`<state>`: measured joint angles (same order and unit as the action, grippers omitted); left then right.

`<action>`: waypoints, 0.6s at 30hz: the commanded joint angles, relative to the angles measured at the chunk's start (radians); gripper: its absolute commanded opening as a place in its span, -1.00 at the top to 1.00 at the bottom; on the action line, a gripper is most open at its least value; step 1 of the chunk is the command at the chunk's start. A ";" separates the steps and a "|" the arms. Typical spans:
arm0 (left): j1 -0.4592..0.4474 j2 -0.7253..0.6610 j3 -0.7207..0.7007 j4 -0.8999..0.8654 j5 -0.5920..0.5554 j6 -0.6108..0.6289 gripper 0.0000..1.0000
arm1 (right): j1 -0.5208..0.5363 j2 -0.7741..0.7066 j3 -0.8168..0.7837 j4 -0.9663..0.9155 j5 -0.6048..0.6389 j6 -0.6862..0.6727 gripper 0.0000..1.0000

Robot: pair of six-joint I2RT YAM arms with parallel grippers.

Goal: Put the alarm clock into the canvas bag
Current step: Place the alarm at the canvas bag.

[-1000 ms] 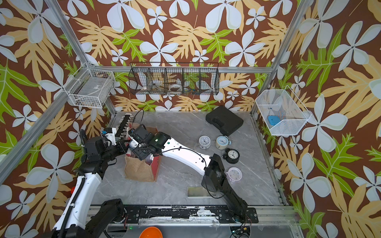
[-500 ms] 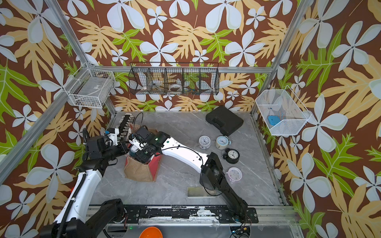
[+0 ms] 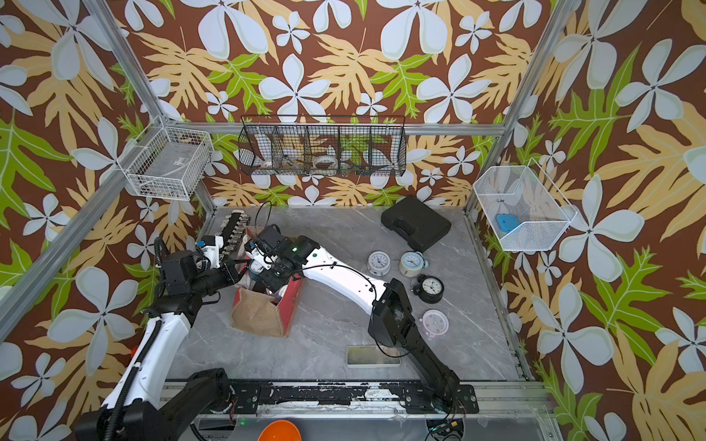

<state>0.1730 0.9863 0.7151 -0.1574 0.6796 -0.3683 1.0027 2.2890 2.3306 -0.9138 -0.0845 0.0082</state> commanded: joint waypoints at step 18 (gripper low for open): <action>-0.003 -0.068 0.037 0.019 -0.107 -0.041 1.00 | 0.108 -0.024 -0.124 -0.124 0.082 -0.148 -0.21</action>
<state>0.1726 0.9417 0.7162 -0.3050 0.5480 -0.4042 1.0893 2.2559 2.2253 -0.8524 0.0551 -0.0746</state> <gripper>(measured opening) 0.059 0.678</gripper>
